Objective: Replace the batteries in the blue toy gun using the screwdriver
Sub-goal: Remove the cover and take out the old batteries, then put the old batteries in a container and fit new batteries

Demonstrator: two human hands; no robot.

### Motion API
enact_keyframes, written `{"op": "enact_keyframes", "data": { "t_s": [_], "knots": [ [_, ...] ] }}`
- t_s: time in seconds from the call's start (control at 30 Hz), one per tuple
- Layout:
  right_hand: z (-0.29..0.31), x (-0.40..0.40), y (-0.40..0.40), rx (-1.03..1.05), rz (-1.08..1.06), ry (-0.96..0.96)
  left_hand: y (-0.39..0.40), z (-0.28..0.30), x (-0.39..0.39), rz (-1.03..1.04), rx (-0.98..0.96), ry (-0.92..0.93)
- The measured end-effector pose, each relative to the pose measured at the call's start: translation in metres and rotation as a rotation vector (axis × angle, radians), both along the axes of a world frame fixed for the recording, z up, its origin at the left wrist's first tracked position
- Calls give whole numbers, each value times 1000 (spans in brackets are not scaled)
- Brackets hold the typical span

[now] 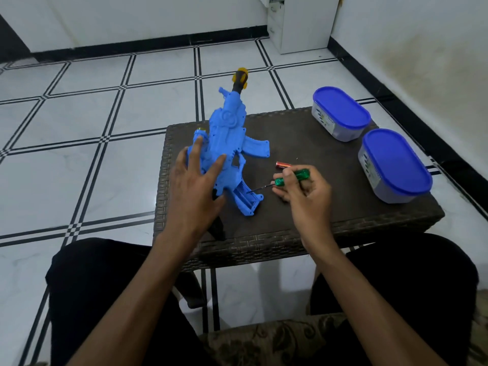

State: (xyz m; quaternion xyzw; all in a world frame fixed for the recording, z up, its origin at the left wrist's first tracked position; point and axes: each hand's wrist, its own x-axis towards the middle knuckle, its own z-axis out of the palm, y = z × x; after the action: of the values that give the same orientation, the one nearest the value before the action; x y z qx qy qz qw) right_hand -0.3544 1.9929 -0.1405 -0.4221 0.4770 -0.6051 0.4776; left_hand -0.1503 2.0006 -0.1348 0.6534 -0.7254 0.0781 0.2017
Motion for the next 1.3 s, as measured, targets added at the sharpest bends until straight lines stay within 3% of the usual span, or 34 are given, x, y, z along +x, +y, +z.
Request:
{"op": "enact_keyframes", "data": {
  "t_s": [0.23,0.67,1.13,1.3],
  "knots": [
    [5,5,-2,-14,9,-53,3,11,-10,-2,-35,-148],
    [-5,17,0,187,-16,-404,4,4,-2,41,-3,-39],
    [-21,33,0,310,-65,-532,3,-7,4,73,5,14],
    [-25,35,1,285,-59,-453,3,-12,6,97,25,45]
  ]
}}
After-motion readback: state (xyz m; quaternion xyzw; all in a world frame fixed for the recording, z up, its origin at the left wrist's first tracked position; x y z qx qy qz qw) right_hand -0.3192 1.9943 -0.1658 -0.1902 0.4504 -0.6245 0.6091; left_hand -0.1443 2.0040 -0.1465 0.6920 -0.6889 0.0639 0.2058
